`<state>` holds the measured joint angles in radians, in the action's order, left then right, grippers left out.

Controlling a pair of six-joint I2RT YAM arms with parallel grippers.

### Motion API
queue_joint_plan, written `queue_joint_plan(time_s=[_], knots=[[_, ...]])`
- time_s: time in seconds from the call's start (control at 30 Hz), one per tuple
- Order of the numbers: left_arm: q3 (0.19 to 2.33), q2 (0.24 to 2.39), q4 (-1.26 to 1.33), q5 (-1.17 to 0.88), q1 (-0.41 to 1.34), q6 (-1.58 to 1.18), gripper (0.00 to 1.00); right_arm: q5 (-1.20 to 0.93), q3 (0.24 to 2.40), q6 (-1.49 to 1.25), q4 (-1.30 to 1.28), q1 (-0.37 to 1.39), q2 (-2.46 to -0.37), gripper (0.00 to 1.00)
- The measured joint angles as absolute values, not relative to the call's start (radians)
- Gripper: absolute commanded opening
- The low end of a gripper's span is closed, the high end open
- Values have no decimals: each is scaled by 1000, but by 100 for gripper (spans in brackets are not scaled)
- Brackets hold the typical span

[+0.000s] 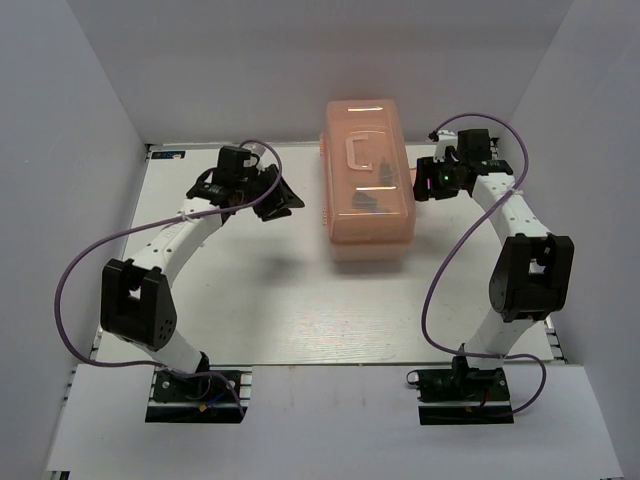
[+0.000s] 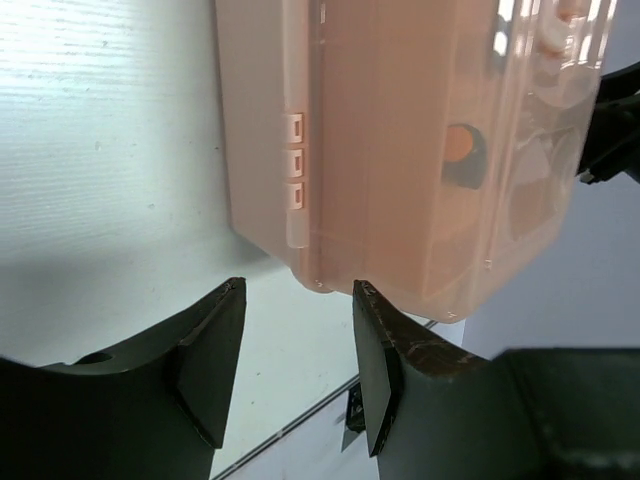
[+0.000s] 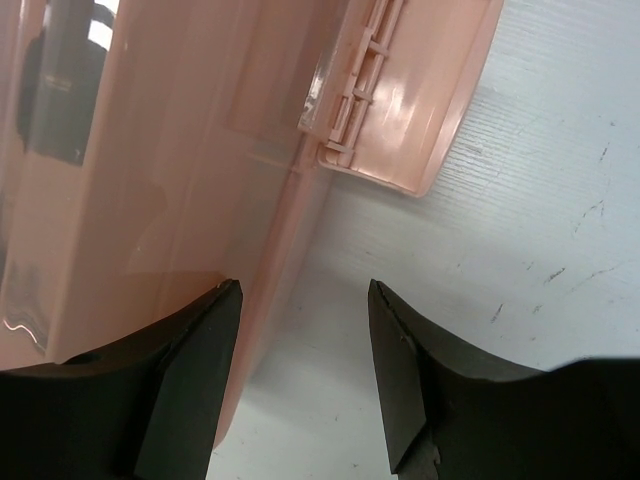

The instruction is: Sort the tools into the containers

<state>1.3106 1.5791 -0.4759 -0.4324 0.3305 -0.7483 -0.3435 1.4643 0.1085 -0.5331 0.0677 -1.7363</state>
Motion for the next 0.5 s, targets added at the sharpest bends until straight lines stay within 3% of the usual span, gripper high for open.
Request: queue_joint_plan(time_s=[0.1,0.13,0.17,0.27,0.5], knots=[[1299,1578,-493,-421,327,-739,63,-336,1464,109,-537,68,-1736,63],[1296,1576,-501,-410,326,-728,67,-327,1464,113,-541,68,-1736,69],[1295,1573,-512,-396,326,-714,70,-305,1464,122,-548,69,-1734,85],[1303,1540,-573,-316,327,-630,97,-217,1454,154,-571,70,-1703,90],[1305,1333,-615,-162,327,-408,100,-88,1319,196,-585,81,-1415,90]])
